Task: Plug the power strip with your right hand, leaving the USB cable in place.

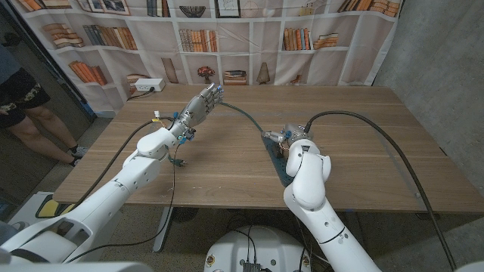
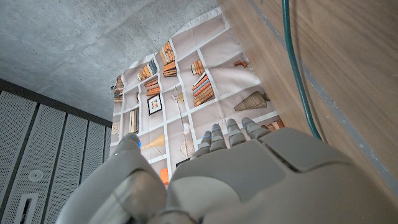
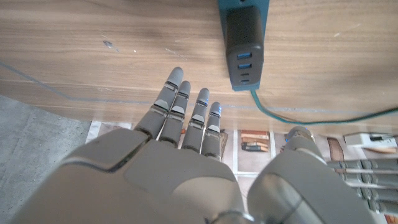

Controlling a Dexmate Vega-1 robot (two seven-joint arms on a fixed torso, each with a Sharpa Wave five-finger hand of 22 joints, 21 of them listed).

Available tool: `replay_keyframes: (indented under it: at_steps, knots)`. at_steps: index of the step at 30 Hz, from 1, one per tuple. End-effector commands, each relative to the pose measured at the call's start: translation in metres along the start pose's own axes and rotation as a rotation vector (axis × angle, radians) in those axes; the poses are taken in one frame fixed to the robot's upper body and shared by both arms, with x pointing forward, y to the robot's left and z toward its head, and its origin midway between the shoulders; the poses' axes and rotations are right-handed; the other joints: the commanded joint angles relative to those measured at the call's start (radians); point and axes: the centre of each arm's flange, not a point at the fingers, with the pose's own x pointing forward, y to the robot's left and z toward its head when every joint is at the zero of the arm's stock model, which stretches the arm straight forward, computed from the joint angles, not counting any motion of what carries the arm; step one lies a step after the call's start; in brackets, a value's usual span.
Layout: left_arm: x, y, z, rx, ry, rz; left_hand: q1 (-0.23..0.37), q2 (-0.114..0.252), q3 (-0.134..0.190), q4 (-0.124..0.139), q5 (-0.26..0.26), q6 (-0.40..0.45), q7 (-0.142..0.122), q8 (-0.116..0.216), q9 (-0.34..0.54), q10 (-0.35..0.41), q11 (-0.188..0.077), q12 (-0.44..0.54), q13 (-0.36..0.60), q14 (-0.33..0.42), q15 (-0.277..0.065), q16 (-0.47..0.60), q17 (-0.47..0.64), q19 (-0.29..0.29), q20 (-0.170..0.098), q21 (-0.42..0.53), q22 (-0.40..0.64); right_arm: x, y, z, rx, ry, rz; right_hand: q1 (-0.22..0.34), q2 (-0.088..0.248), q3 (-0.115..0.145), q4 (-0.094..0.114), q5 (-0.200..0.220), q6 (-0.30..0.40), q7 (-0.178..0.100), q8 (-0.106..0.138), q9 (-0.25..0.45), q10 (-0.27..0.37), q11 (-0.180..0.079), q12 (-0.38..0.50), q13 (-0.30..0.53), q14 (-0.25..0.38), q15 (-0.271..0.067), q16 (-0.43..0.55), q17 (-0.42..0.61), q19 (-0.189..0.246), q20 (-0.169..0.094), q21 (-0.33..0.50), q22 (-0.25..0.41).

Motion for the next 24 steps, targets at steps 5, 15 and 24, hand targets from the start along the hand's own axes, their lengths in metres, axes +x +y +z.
replay_keyframes:
  at_steps: [5, 15, 24]
  knots:
    - [0.000, 0.002, 0.003, 0.013, 0.009, 0.000, 0.009, 0.003, -0.003, 0.002, -0.004, 0.008, 0.004, -0.002, 0.002, 0.002, -0.001, 0.003, 0.002, 0.000, 0.003, 0.000, 0.002, -0.002, 0.004, 0.002, 0.005, 0.006, 0.004, -0.022, 0.382, -0.356, -0.129, -0.060, -0.003, -0.026, 0.024, 0.008, -0.011, 0.009, -0.004, -0.002, 0.011, 0.020, 0.010, -0.011, 0.002, -0.004, -0.001, -0.002, 0.010, -0.023, -0.011, -0.001]
    - [-0.001, 0.002, 0.005, 0.017, 0.009, -0.004, 0.010, 0.004, -0.004, 0.002, -0.004, 0.010, 0.005, -0.002, 0.002, 0.002, -0.002, 0.003, 0.002, -0.001, 0.002, 0.000, 0.002, -0.002, 0.004, 0.002, 0.005, 0.019, 0.005, -0.033, 0.567, -0.547, -0.118, -0.097, 0.006, -0.040, 0.041, 0.015, -0.031, 0.011, -0.009, -0.007, -0.003, 0.037, 0.005, -0.025, -0.042, -0.018, -0.013, -0.003, 0.007, -0.056, -0.027, -0.006]
    - [0.000, 0.001, 0.006, 0.021, 0.009, -0.006, 0.010, 0.004, -0.005, 0.002, -0.004, 0.009, 0.004, -0.003, 0.002, 0.001, 0.000, 0.003, 0.002, 0.000, 0.004, 0.000, 0.002, -0.002, 0.004, 0.002, 0.005, 0.030, 0.007, -0.039, 0.769, -0.679, -0.069, -0.121, -0.006, -0.060, 0.048, 0.025, -0.022, 0.043, -0.004, -0.012, -0.031, 0.099, -0.004, -0.041, -0.081, 0.003, -0.016, -0.006, 0.009, -0.059, -0.049, -0.011]
